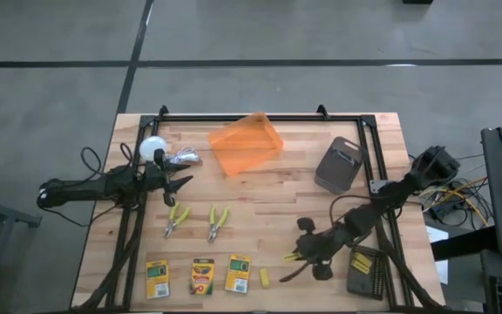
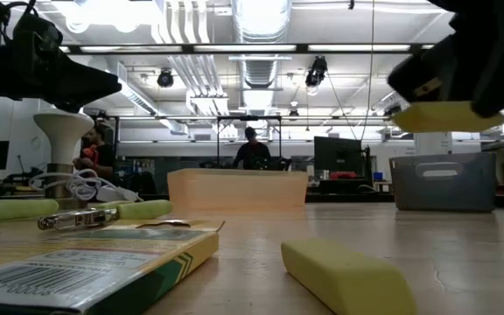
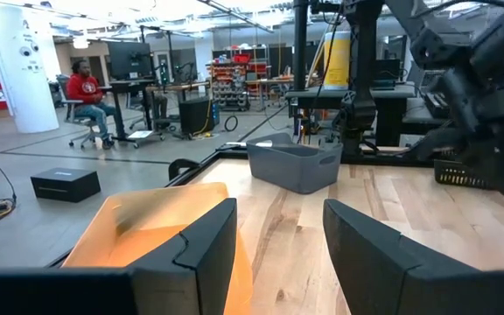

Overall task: Pick & Place School Supplies
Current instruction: Put the yellow eraser into the black basket

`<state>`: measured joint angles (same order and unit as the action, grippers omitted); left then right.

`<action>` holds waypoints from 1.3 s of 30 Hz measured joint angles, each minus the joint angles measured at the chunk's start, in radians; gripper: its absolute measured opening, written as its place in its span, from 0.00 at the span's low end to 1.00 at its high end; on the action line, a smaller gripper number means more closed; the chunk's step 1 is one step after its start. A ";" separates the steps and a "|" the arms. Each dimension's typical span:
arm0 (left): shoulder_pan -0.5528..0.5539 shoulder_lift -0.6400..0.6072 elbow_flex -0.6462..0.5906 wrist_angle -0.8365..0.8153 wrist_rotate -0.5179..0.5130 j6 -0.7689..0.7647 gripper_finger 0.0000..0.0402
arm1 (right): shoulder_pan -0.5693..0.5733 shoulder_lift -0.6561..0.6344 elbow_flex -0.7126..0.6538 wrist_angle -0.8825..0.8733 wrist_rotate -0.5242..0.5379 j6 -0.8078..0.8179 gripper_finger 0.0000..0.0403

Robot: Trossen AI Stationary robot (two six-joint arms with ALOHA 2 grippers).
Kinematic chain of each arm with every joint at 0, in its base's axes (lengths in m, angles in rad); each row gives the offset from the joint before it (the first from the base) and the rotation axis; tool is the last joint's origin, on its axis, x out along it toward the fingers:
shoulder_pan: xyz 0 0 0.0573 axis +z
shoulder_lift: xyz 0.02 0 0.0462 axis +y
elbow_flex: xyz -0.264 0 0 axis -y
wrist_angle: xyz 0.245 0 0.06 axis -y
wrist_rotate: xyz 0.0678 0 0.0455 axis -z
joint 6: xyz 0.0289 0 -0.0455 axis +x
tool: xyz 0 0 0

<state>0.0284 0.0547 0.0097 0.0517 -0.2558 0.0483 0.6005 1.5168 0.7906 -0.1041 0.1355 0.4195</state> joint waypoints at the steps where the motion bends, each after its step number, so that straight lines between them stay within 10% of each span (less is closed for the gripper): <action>1: 0.000 0.000 0.000 0.000 0.000 0.000 0.45 | 0.007 -0.022 0.000 -0.033 0.001 0.033 0.20; 15: 0.000 0.000 0.000 0.000 0.000 0.000 0.45 | 0.319 -0.179 0.000 -0.295 0.307 0.474 0.20; 39: 0.000 0.000 0.000 0.000 0.000 0.000 0.45 | 0.778 -0.206 0.021 -0.515 0.256 0.972 0.20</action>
<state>0.0288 0.0549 0.0100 0.0517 -0.2555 0.0483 1.3782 1.3109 0.8116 -0.6189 0.3920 1.3919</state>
